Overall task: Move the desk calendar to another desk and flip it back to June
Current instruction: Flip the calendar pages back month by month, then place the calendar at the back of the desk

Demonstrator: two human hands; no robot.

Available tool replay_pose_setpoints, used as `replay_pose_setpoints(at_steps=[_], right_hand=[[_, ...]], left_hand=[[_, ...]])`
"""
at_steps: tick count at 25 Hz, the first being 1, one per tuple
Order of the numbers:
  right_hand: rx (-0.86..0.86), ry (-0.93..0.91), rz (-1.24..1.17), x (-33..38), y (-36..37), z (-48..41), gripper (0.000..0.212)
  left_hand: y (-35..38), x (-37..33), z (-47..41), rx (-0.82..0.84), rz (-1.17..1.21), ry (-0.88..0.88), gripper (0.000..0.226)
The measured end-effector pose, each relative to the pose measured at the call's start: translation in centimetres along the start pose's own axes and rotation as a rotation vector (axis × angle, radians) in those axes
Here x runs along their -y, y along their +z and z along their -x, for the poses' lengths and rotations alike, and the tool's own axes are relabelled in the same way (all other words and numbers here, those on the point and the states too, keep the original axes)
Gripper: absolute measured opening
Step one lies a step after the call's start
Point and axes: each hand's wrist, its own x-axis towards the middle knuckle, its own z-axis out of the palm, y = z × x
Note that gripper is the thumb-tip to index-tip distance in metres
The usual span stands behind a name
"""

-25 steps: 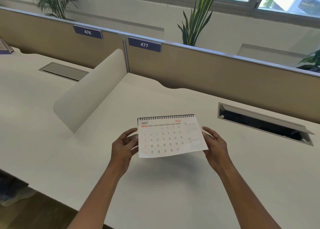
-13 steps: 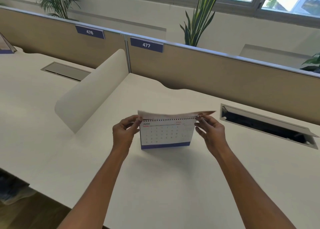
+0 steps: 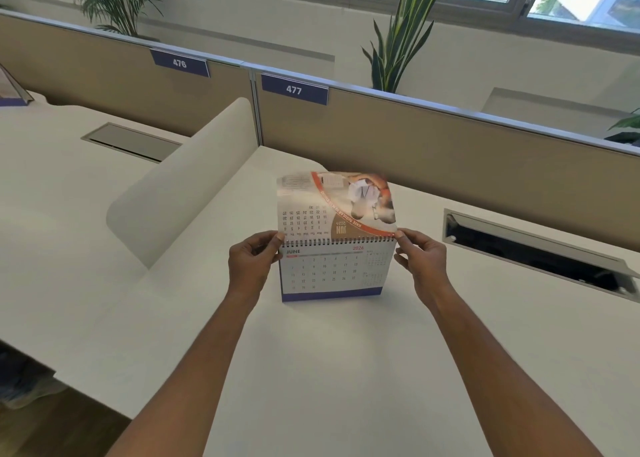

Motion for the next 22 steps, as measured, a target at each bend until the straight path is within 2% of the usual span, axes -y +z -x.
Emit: replay_pose_setpoints(at_steps=[4,12,18,22], right_hand=[[0.012,0.016,-0.01,-0.4,0.0,-0.1,0.016],[0.013,0.025,-0.026,-0.9,0.0,0.0,0.023],[0.001,-0.006,-0.039,-1.1,0.1,0.0,0.025],[0.053,0.019,-0.081,-1.4,0.1,-0.2,0.029]], left_hand=[[0.1,0.4,-0.4,-0.02,0.013,-0.02,0.006],[-0.1,1.6,-0.6,-0.058,0.016,-0.034,0.024],[-0.7,1.9,-0.1,-0.021,0.078,-0.01,0.008],[-0.7,1.7,-0.1,-0.028,0.07,-0.025,0.011]])
